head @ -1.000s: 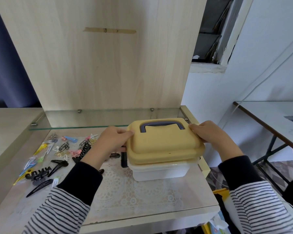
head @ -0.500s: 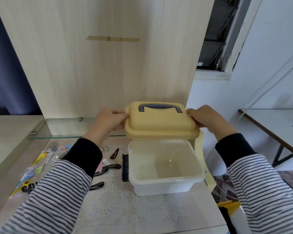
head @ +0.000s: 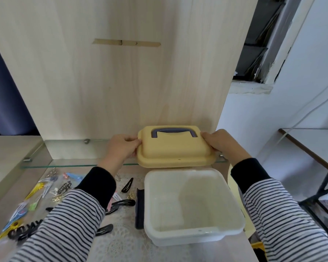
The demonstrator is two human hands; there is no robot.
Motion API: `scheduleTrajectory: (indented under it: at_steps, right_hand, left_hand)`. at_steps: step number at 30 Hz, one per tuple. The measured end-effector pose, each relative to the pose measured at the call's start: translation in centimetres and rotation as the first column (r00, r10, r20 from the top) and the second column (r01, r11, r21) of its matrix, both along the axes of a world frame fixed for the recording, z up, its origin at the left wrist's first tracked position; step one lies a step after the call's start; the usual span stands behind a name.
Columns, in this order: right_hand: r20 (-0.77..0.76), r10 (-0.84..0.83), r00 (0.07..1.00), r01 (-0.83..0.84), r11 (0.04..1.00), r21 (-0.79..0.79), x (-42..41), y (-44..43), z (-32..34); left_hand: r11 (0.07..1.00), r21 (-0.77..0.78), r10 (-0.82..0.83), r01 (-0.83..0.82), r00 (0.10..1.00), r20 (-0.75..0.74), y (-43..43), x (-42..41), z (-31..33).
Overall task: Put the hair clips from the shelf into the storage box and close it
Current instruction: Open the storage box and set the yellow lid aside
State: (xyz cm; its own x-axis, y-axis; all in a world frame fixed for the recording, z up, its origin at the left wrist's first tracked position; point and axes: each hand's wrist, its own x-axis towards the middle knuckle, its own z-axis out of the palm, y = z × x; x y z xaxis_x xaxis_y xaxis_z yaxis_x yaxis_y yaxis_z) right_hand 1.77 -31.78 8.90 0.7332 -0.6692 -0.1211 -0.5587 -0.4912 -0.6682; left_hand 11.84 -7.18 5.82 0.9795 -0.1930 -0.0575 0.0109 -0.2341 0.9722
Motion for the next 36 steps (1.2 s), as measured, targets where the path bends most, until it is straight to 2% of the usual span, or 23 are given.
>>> scheduleTrajectory:
  at_steps: [6,13,21,25,28,31,36]
  right_hand:
    - [-0.035,-0.025,0.999,0.023,0.999,-0.044,1.0,-0.5,-1.4]
    - [-0.041,-0.046,0.998,0.042,0.996,-0.085,1.1,-0.7,-2.7]
    - [0.108,-0.084,0.991,0.076,0.994,0.081,0.6,0.3,-3.6]
    - [0.08,-0.084,0.993,0.085,0.996,0.001,0.4,0.8,-3.5]
    - [0.101,-0.075,0.992,0.07,0.996,0.051,0.1,0.9,-3.4]
    - [0.122,-0.07,0.99,0.06,0.995,0.084,-0.6,0.6,-3.5]
    - [0.237,-0.121,0.964,0.138,0.989,-0.058,-3.7,0.7,-3.9]
  left_hand:
    - [0.999,0.008,0.046,-0.046,0.997,0.056,-0.3,0.8,-1.0]
    - [0.998,0.068,0.009,-0.017,0.994,0.112,-0.3,0.7,-2.2]
    - [0.975,0.219,-0.005,-0.031,0.987,0.162,-0.6,0.3,-3.5]
    - [0.962,0.27,-0.019,-0.03,0.984,0.175,-0.7,0.0,-3.3]
    - [0.954,0.298,-0.063,0.003,0.979,0.192,-0.5,-0.3,-3.2]
    - [0.961,0.276,-0.076,0.019,0.977,0.198,-0.2,-0.9,-3.0]
    - [0.995,0.1,-0.024,-0.001,0.969,0.247,0.3,-3.5,-2.9]
